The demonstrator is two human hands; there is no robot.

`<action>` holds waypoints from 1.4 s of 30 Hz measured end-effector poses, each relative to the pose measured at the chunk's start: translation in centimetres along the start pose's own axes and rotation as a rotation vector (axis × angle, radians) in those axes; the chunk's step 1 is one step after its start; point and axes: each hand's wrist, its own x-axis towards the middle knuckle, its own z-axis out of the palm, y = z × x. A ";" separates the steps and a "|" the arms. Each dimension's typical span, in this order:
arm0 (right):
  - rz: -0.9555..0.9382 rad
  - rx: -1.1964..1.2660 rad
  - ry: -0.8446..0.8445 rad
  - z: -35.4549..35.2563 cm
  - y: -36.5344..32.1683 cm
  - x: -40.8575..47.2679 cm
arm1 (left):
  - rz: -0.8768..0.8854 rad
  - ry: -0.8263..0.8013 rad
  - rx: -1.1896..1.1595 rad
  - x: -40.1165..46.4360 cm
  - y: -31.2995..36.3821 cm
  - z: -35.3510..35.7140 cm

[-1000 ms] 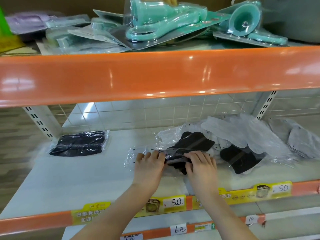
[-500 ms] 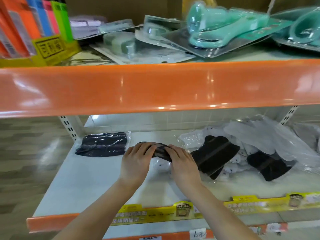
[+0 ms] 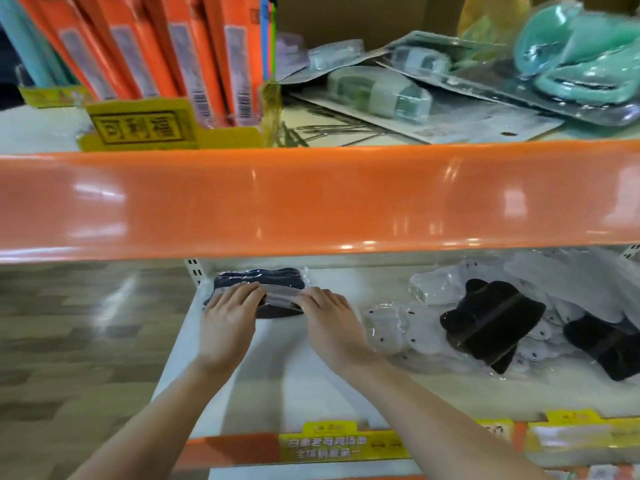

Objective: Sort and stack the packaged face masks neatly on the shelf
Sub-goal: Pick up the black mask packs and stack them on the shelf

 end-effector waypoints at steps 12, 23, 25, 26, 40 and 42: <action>0.148 0.024 -0.194 4.1 -1.6 2.4 | -0.117 -0.310 0.005 -1.0 -4.2 1.6; 0.213 -0.045 -0.143 6.3 -3.3 2.5 | -0.192 -0.555 -0.012 -2.3 -2.9 1.3; 0.202 -0.051 -0.157 6.5 -3.5 2.6 | -0.222 -0.558 -0.021 -2.2 -3.0 1.4; 0.194 -0.047 -0.146 6.6 -3.5 2.7 | -0.236 -0.560 -0.026 -2.3 -3.1 1.4; 0.130 -0.083 -0.166 6.4 -3.2 2.1 | -0.275 -0.558 -0.066 -2.0 -3.3 1.9; 0.117 -0.081 -0.171 5.8 -2.9 2.3 | -0.261 -0.558 -0.084 -1.8 -2.8 1.8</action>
